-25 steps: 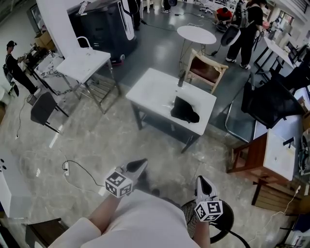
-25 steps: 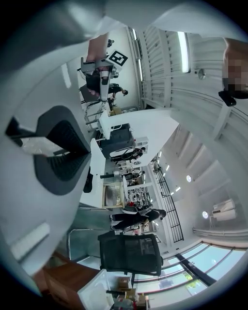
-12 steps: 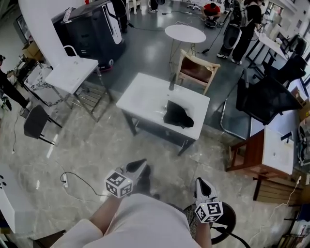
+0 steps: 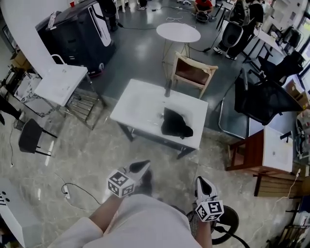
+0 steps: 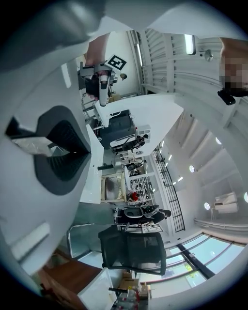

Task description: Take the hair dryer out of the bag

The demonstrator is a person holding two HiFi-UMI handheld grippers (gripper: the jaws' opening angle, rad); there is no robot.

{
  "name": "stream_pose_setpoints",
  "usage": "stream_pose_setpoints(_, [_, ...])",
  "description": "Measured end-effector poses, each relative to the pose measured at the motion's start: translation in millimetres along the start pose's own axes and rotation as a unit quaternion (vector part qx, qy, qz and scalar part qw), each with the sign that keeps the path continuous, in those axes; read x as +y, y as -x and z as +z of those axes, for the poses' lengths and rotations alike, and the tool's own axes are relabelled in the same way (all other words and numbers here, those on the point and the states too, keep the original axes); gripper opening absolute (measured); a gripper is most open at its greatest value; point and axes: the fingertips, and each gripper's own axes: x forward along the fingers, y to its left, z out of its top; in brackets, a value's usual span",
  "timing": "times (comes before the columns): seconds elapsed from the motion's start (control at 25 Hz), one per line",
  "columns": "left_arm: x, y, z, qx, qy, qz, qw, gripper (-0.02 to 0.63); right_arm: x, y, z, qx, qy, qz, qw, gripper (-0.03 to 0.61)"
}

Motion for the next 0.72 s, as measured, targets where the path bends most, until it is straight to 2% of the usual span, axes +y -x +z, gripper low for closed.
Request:
stream_pose_setpoints(0.28, [58.1,-26.4,28.9,0.022,-0.014,-0.029,0.9992,-0.002,1.3,-64.8,13.3,0.010,-0.014,-0.023,1.000,0.005])
stream_pose_setpoints(0.48, [101.5,-41.9,41.5,0.029,-0.018,-0.052,0.9981,0.000,4.5,-111.9,27.9,0.012,0.007,-0.049,0.999,0.005])
stream_pose_setpoints(0.72, [136.5,-54.1,53.3,0.034,-0.016,-0.067,0.9971,0.000,9.3,-143.4,42.9,0.004,0.016,-0.048,0.999,0.005])
